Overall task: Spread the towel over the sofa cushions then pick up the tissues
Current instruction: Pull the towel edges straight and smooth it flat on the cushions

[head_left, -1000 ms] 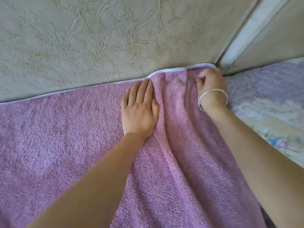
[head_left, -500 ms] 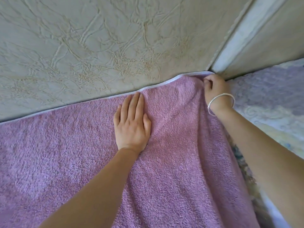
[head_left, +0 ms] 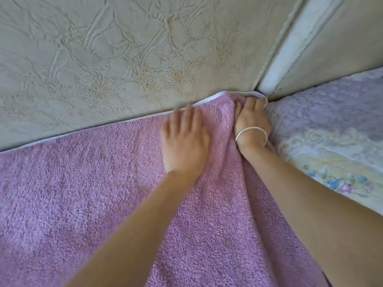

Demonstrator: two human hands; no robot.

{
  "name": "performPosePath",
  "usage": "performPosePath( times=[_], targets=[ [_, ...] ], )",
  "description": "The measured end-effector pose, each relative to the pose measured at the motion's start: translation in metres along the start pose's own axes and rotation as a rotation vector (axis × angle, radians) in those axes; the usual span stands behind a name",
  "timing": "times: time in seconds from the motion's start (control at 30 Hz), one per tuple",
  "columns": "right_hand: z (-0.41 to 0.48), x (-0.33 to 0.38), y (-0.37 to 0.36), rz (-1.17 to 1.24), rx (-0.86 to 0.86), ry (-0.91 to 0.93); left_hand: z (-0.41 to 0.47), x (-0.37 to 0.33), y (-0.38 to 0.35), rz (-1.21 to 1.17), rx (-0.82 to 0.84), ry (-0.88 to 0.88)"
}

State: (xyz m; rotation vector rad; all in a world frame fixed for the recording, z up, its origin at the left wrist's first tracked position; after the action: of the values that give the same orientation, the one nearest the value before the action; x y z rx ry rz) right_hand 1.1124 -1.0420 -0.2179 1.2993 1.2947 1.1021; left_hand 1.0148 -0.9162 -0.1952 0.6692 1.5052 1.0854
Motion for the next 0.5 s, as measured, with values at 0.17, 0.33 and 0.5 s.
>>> performPosePath(
  times=[0.17,0.33,0.5],
  targets=[
    [0.004,-0.003,-0.007,0.075,0.017,0.008,0.017,-0.045,-0.034,-0.074,0.013,-0.083],
    [0.011,-0.026,-0.003,0.326,0.038,0.026,0.016,-0.039,-0.032,-0.115,-0.031,-0.109],
    [-0.003,-0.051,-0.001,0.321,0.146,-0.084,0.016,-0.037,-0.032,-0.131,-0.063,-0.101]
  ],
)
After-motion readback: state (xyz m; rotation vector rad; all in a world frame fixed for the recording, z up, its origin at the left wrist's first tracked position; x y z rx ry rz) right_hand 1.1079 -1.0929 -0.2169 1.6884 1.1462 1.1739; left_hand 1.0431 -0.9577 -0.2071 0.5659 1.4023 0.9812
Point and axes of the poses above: each hand's wrist, its own z-axis towards the middle knuckle, its own y-axis out of the back of the hand, x = y × z, the point moved 8 cm from there along z, towards the middle knuckle, and after that the axes turned 13 degrees about -z, right-handed, at the moved point
